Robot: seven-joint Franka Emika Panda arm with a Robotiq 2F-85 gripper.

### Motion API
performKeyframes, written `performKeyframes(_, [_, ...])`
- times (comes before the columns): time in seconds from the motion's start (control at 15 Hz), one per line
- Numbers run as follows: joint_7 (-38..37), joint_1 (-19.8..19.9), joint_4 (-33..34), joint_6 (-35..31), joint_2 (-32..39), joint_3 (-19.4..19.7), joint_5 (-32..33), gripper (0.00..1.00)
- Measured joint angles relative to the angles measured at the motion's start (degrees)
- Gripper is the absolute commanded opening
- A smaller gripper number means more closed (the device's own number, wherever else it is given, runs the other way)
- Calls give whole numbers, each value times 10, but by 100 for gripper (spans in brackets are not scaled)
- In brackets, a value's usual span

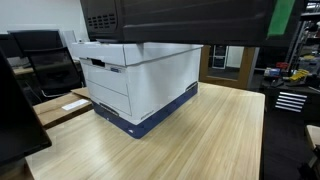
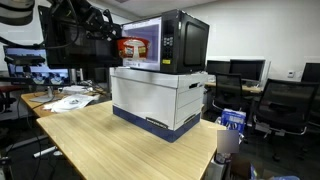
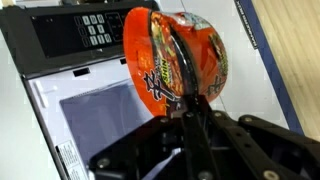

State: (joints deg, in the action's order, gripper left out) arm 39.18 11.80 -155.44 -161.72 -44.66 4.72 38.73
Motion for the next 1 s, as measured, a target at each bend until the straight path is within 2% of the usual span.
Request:
performKeyframes(0.47, [-88, 53, 0, 0, 5, -8, 59, 4])
performKeyframes(1.0, [-171, 70, 0, 1, 38, 7, 102, 4])
